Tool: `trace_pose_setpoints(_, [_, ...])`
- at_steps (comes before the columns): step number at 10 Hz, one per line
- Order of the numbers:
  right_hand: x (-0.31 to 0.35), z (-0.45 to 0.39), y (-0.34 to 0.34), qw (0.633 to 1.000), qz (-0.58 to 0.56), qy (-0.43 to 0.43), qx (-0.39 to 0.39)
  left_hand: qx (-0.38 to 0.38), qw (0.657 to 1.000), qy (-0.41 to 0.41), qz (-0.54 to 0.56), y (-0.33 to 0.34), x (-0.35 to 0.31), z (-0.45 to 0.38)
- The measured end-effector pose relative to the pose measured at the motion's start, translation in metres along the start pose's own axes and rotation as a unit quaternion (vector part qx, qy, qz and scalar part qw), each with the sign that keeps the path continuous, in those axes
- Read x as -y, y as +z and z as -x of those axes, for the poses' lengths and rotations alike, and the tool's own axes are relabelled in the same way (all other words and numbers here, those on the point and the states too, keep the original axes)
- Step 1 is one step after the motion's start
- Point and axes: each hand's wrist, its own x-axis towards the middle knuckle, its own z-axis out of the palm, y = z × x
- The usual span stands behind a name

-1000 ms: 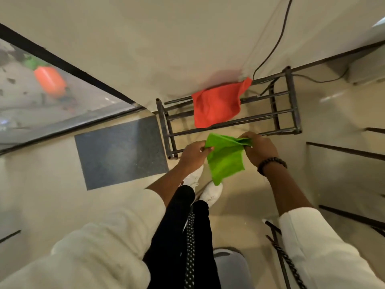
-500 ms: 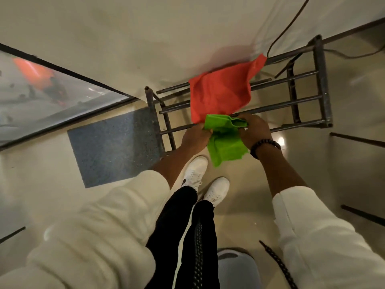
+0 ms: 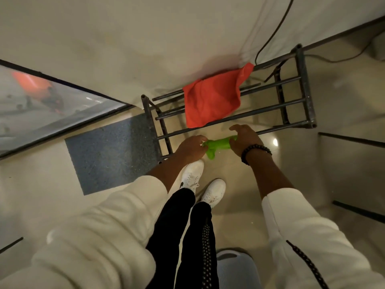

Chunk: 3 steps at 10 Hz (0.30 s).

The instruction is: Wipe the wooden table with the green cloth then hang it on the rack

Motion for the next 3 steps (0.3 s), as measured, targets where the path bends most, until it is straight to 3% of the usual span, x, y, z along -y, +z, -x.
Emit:
trace_pose_setpoints(2, [0.022, 0.060, -0.047, 0.998, 0.019, -0.019, -0.055, -0.057, 0.993, 0.093, -0.037, -0.036, -0.050, 0.050])
trace_pose_setpoints(3, [0.038, 0.111, -0.086, 0.985, 0.059, -0.052, -0.156, -0.169, 0.959, 0.197, -0.111, -0.063, -0.084, 0.088])
